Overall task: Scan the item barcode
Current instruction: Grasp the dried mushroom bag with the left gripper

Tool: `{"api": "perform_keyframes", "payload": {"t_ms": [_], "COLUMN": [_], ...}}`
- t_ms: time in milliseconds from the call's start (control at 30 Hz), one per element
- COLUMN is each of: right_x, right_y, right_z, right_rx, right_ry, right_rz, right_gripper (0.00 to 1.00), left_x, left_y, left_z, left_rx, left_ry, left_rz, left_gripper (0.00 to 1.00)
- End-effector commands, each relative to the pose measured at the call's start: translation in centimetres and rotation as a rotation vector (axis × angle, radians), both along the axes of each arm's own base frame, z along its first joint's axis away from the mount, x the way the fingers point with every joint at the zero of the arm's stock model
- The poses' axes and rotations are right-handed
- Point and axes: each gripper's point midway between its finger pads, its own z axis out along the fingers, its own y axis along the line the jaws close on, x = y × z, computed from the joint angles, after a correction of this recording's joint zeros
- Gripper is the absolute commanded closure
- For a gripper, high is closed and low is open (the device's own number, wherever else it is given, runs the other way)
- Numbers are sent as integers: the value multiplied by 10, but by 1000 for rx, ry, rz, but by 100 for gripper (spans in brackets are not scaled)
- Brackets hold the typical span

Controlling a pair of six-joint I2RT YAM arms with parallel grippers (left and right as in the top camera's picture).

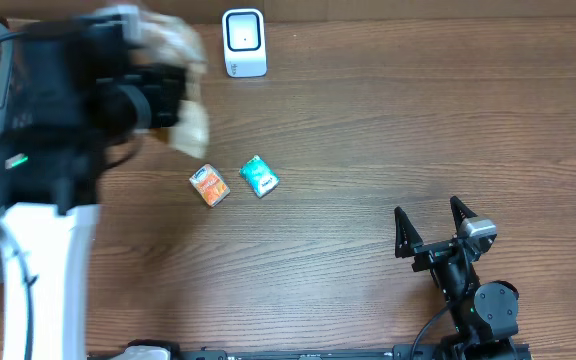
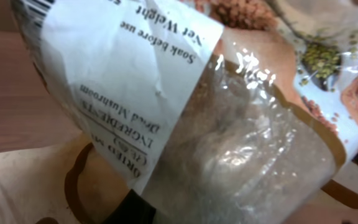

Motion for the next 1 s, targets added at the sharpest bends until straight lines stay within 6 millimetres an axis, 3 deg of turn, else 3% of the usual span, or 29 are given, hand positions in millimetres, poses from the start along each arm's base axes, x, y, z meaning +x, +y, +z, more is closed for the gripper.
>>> {"api": "perform_keyframes", "payload": {"t_ms": [0,33,67,267,400,500,633,967], "right_x": [1,1,1,1,1,1,1,1], "right_y": [-2,-2,-2,-2,-2,-2,-2,-2], "right_z": [-2,-2,-2,-2,-2,-2,-2,-2], "right_rx": [4,4,4,4,4,4,4,4], "right_ry": [-3,-3,-3,-3,-3,-3,-3,-3], "right_rz": [-12,-12,-12,-12,-12,-12,-12,-12], "right_gripper": [0,0,0,0,0,0,0,0], "left_x": [16,19,24,31,22,17,18,16], "left_y": [-46,-58,-78,-137,-167,-189,-207,-237], "left_z": [-38,-51,-77,-180,-234,-261,-270,-264], "left_rx": [71,94,133,132,42,4,-28,-42], "left_ry": [85,113,167,432,628,705,712,639], "left_rz": [-32,-42,-57,2,132,105,61,2], "left_gripper": [96,96,96,96,96,96,96,96]}}
